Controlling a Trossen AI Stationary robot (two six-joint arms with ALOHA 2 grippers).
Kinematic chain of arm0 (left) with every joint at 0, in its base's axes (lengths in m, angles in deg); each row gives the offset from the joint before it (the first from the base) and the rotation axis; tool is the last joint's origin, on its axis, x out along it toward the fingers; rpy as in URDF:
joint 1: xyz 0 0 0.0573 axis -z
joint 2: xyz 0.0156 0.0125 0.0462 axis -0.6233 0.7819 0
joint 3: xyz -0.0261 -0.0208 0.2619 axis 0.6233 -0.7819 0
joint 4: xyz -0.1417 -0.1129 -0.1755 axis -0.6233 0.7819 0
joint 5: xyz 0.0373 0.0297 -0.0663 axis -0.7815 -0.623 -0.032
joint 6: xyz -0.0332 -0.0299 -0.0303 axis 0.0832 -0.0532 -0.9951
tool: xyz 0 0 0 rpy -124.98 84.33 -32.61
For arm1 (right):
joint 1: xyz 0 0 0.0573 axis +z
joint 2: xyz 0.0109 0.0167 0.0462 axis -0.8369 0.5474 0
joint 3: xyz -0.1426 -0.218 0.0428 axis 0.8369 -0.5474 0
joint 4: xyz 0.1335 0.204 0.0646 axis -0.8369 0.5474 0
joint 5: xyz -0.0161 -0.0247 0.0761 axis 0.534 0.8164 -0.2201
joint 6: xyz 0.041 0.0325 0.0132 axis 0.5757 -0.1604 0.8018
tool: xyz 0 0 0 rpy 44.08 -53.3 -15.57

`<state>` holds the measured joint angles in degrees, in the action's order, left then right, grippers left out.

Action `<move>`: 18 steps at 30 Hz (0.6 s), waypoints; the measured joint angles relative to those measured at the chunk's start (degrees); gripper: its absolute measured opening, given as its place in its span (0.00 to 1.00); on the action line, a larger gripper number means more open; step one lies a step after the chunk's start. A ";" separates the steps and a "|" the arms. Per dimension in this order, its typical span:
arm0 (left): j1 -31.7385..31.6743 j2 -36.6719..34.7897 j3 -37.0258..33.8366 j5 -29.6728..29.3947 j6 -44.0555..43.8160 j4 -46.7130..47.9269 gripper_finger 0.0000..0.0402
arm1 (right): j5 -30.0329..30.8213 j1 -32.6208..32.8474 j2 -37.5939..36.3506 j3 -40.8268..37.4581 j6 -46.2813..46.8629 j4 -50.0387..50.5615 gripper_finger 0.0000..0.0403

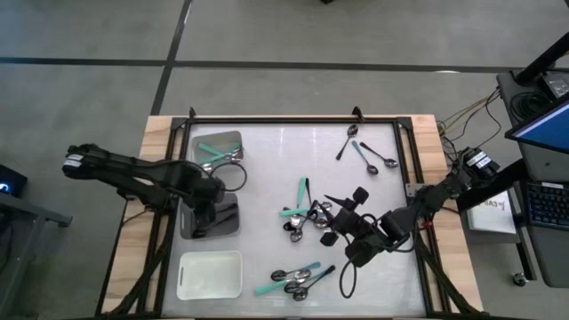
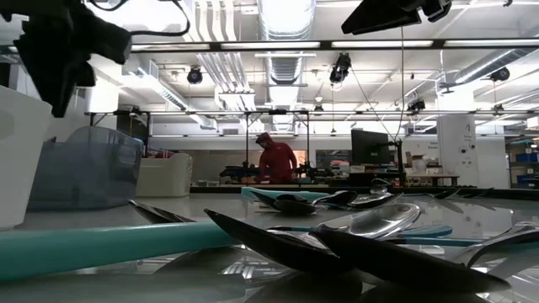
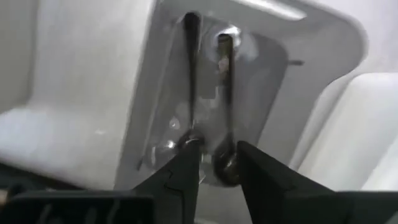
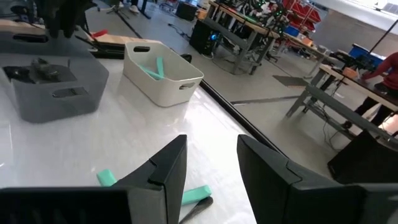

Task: Sort silverware by color (type)
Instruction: Put the black spoon into the black bin, then put the green spoon into the gray bin

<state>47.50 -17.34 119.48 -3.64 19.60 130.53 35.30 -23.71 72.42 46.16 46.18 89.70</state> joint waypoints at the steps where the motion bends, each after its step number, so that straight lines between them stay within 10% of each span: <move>1: -0.03 0.59 0.39 0.51 0.76 -0.84 0.24 | -0.02 0.00 0.00 0.00 -0.02 -0.01 0.33; 11: 0.01 8.10 12.93 -2.58 14.63 -11.66 0.28 | -3.09 0.00 0.00 0.00 2.65 1.19 0.33; 18: -0.03 14.01 14.45 -5.54 23.13 -21.58 0.26 | -9.85 0.00 0.00 0.00 21.50 15.57 0.33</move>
<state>47.47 -3.32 133.93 -9.19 42.74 108.95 25.45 -23.71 72.42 46.16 67.68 105.28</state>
